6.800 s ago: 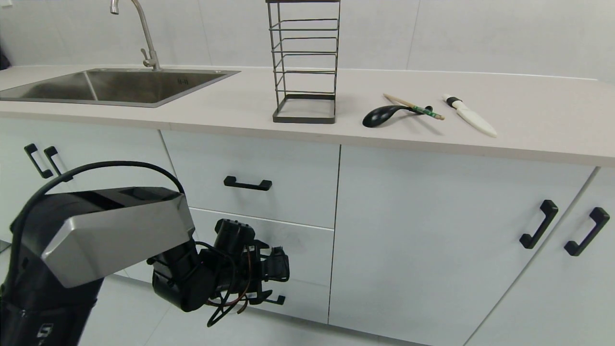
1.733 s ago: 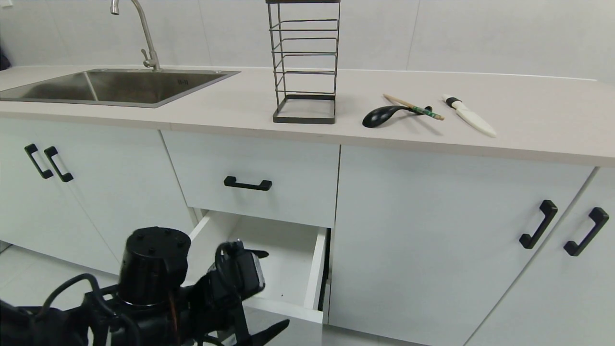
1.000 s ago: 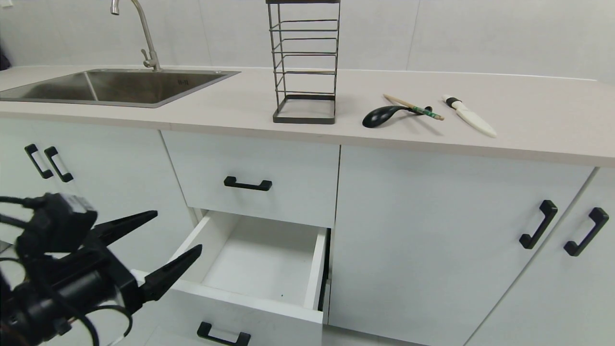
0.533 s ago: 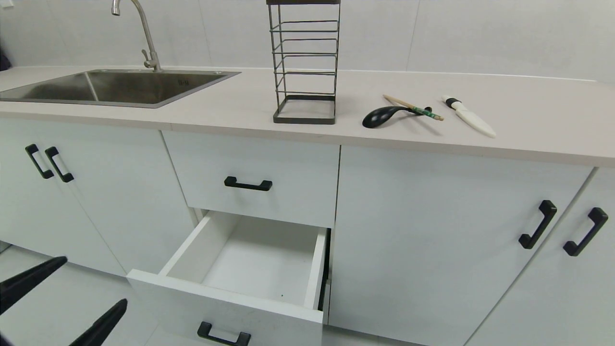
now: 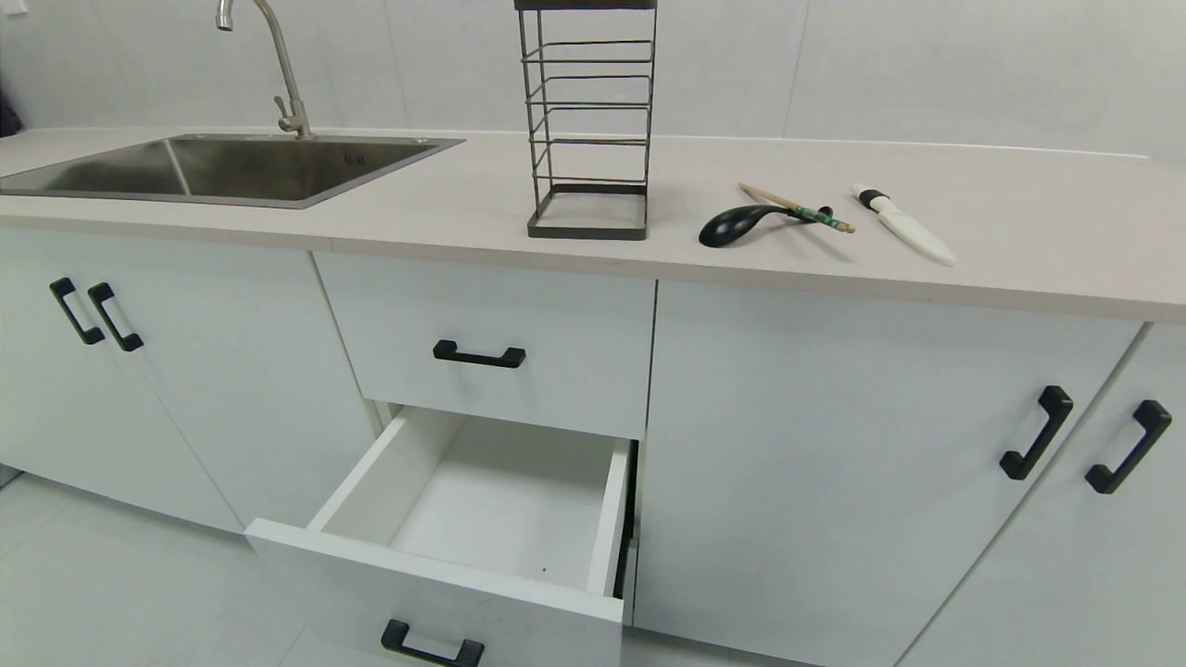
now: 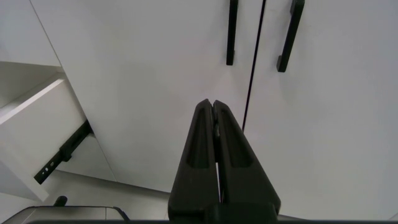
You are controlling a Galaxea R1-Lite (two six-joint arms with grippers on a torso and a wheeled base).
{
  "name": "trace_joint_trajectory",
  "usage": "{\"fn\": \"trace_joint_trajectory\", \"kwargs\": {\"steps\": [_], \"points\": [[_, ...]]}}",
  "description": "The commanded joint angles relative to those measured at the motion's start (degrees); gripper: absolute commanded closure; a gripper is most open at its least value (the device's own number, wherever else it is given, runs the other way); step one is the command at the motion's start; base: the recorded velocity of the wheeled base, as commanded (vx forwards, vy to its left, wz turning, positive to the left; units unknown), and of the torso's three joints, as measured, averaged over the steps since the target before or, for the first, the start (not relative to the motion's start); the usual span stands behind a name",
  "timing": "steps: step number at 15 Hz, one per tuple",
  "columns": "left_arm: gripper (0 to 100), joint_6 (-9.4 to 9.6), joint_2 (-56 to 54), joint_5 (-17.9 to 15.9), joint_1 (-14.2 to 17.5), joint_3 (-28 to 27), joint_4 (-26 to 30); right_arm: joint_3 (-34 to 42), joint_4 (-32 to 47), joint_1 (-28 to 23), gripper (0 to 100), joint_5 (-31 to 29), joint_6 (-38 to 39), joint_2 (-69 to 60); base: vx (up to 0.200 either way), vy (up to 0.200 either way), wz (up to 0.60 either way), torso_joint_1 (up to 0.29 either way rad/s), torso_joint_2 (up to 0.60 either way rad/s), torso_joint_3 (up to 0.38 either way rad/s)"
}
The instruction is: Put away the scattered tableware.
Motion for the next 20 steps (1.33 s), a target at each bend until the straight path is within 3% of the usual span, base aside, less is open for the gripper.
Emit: {"fn": "trace_joint_trajectory", "kwargs": {"steps": [1, 2, 3, 16, 20], "points": [[0, -1.75, -3.6, 3.9, 0.6, 0.1, 1.2, 0.0, 0.0, 0.0, 100, 0.0, 0.0, 0.1, 0.0, 0.0, 0.0, 0.0, 0.0, 0.0], [0, -4.47, -3.6, 5.9, 0.5, 0.1, 1.3, 0.0, 0.0, 0.0, 100, 0.0, 0.0, 0.1, 0.0, 0.0, 0.0, 0.0, 0.0, 0.0], [0, -5.09, -3.6, 6.2, 0.5, 0.2, 1.3, 0.0, 0.0, 0.0, 100, 0.0, 0.0, 0.1, 0.0, 0.0, 0.0, 0.0, 0.0, 0.0], [0, -5.35, -3.6, 6.2, 0.5, 0.2, 1.4, 0.0, 0.0, 0.0, 100, 0.0, -0.1, 0.1, 0.0, 0.0, 0.0, 0.0, 0.0, 0.0], [0, -5.44, -3.6, 6.2, 0.5, 0.1, 1.4, 0.0, 0.0, 0.0, 100, 0.0, -0.1, 0.1, 0.05, 0.0, 0.0, 0.144, -0.1, -0.053]]}}
